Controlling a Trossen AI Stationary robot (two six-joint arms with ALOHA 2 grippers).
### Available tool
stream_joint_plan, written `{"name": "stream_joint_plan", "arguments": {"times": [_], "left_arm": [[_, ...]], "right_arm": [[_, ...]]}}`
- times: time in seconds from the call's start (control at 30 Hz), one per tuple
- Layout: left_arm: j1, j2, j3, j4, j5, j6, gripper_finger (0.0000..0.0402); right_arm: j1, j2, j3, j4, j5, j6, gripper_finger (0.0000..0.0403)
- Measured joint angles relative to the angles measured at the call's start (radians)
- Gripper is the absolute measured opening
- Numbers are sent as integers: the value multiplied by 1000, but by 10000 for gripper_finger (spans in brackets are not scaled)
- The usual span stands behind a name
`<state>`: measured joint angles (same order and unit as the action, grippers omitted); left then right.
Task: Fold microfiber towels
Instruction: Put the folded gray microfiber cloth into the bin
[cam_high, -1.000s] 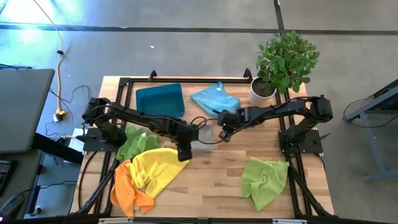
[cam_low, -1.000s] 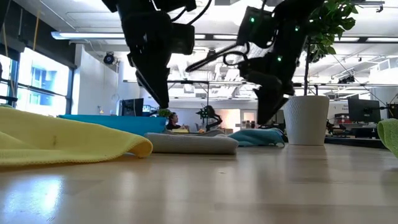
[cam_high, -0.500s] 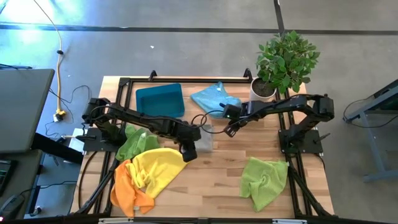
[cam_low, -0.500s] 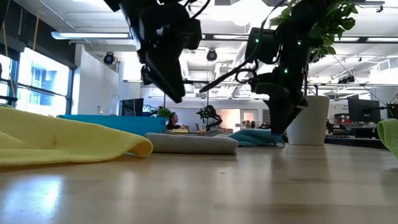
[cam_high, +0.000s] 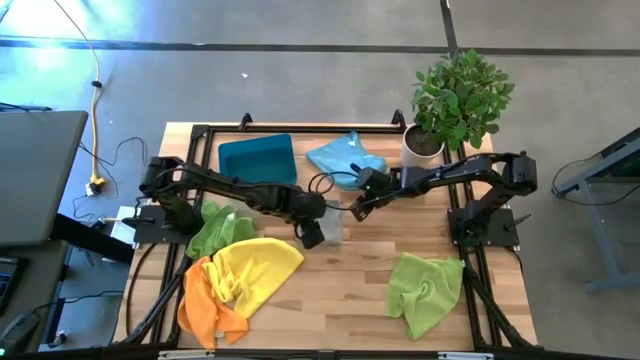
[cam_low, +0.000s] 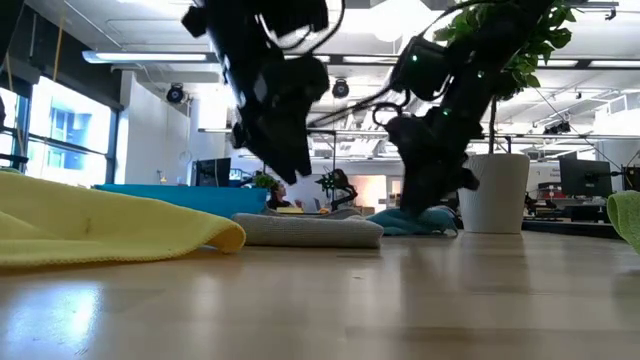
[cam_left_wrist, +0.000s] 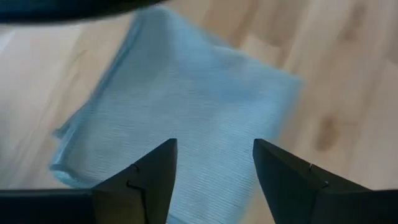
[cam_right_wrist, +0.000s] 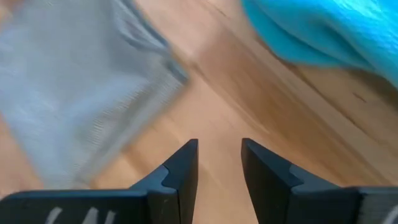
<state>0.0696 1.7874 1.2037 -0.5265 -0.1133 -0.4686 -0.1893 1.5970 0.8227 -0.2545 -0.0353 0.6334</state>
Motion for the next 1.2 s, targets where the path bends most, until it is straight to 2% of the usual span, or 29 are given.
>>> {"name": "stream_joint_plan", "arguments": {"times": [0.13,0.3,0.43,0.57,0.7,0.9,1.03,1.2], "left_arm": [[9,23,0,-23,-10,-1,208],[35,24,0,-177,-35,-79,205],[63,24,0,-232,-59,-124,204],[84,23,-23,-227,-30,-144,204],[110,14,-104,-246,30,-171,204],[118,6,-203,-165,109,-203,204],[122,-6,-209,-140,121,-211,204],[149,-47,-210,-69,157,-186,204]], "right_arm": [[23,0,0,71,13,40,115],[43,0,0,132,41,65,115],[54,0,0,130,54,69,115],[60,0,0,106,54,66,115],[59,0,0,31,51,63,115],[59,0,0,-95,65,38,115],[59,0,0,-184,80,-11,115],[59,0,0,-298,112,24,115]]}}
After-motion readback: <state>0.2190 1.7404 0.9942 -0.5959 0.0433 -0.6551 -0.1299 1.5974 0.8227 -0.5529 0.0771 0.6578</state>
